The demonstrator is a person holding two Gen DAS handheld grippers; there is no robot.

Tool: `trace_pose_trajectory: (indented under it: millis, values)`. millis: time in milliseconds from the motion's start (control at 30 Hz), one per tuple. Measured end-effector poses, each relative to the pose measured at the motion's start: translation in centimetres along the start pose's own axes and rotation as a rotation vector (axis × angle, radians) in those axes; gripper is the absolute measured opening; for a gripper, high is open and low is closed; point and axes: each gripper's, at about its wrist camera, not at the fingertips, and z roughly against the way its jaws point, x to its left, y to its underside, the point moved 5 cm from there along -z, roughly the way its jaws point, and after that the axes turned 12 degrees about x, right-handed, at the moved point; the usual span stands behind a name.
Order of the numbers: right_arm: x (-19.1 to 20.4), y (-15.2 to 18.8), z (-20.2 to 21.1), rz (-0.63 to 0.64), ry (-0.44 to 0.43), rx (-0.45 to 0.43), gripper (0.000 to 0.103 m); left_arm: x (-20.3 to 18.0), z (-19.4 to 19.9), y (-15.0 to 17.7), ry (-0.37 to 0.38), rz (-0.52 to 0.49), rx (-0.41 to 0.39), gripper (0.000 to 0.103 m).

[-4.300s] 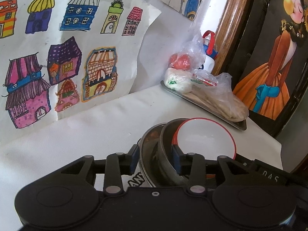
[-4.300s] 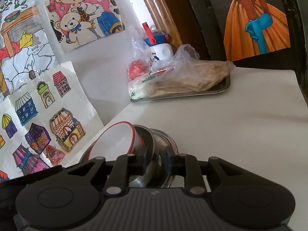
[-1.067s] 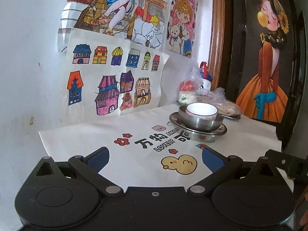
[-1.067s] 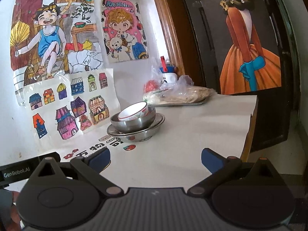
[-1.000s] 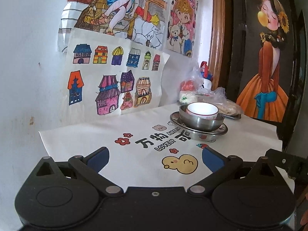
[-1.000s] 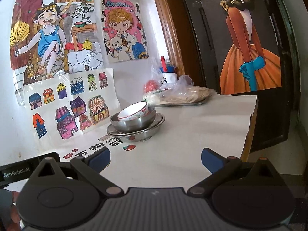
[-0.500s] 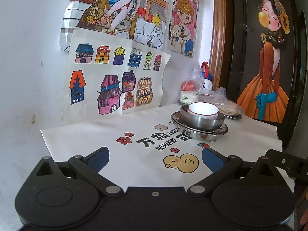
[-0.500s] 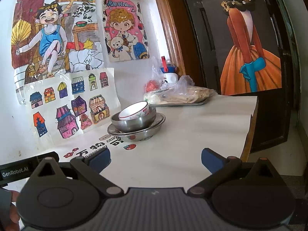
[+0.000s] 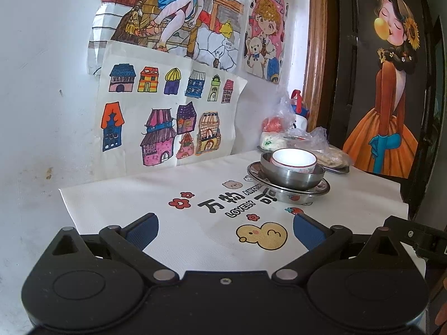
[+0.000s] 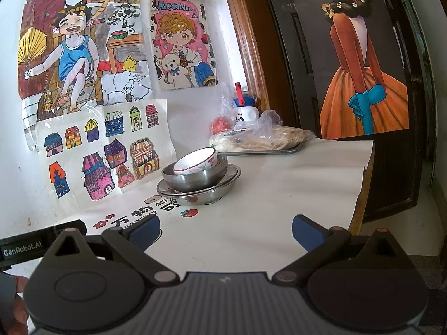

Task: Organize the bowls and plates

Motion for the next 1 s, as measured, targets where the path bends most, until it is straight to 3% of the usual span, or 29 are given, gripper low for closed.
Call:
trace_pose_trajectory:
  millis: [1000]
  values:
    - [0.4,-0.32,0.21,0.023,0.001,-0.007,0.103,0.23,-0.22,0.1,0.005,0.012,0.002,0.102]
